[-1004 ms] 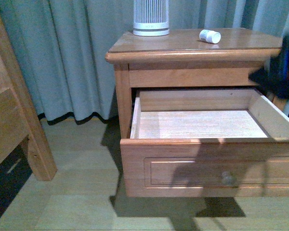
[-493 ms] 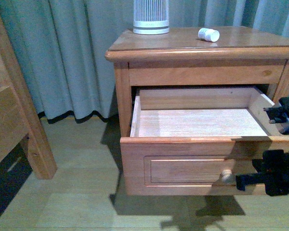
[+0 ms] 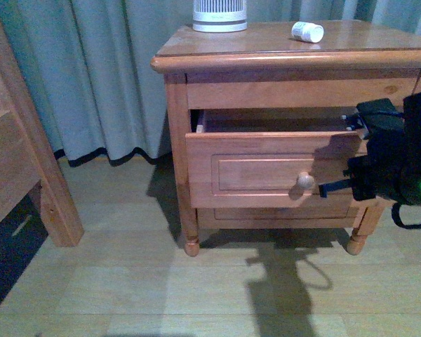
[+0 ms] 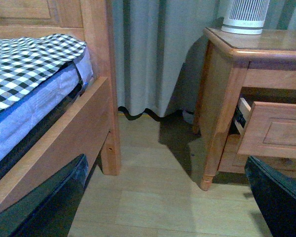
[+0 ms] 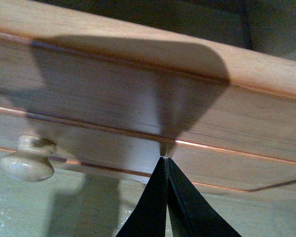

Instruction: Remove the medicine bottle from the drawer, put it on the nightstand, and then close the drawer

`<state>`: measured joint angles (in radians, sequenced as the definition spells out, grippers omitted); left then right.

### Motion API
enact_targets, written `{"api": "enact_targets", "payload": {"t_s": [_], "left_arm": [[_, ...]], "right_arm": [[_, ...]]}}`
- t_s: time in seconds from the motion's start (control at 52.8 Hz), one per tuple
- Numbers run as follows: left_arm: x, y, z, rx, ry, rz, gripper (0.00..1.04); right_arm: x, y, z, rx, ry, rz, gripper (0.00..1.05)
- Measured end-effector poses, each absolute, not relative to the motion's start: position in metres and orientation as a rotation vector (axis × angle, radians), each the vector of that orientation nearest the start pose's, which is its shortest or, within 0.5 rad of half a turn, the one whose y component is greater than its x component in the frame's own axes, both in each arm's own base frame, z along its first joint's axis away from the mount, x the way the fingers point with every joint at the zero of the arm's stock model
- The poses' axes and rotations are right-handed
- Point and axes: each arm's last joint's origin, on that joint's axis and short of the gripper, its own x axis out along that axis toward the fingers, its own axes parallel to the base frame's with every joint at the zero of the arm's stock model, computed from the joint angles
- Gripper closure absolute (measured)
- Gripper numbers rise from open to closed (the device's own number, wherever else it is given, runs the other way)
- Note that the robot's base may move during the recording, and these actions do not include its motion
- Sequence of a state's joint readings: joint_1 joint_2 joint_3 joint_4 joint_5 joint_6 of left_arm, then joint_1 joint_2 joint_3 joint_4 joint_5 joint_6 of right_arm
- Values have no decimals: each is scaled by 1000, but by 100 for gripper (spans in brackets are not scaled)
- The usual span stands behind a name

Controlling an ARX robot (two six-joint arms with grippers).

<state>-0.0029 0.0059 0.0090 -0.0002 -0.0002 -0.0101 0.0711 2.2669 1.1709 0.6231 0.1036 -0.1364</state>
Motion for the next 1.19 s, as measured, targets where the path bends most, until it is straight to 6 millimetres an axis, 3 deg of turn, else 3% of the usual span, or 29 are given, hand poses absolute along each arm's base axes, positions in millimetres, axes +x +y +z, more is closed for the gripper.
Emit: {"api": "enact_targets", "payload": {"t_s": [0.284,0.588,0.929,1.08,1.194], "left_arm": [[98,0,166,-10,-3,-3,6],[98,0,166,-10,-3,-3,6],[98,0,166,-10,-3,-3,6],[98,0,166,-10,-3,-2,6],[98,0,166,-10,-3,-3,6]], "right_arm": [[486,19,76,-212,469,-21,101],[506,8,78,-217,484,-40,101],[501,-1,72,-193,485,-50,101],[480,-1,72,-124,494,-28,101],[457,5,85,-72,488,2,101]]}}
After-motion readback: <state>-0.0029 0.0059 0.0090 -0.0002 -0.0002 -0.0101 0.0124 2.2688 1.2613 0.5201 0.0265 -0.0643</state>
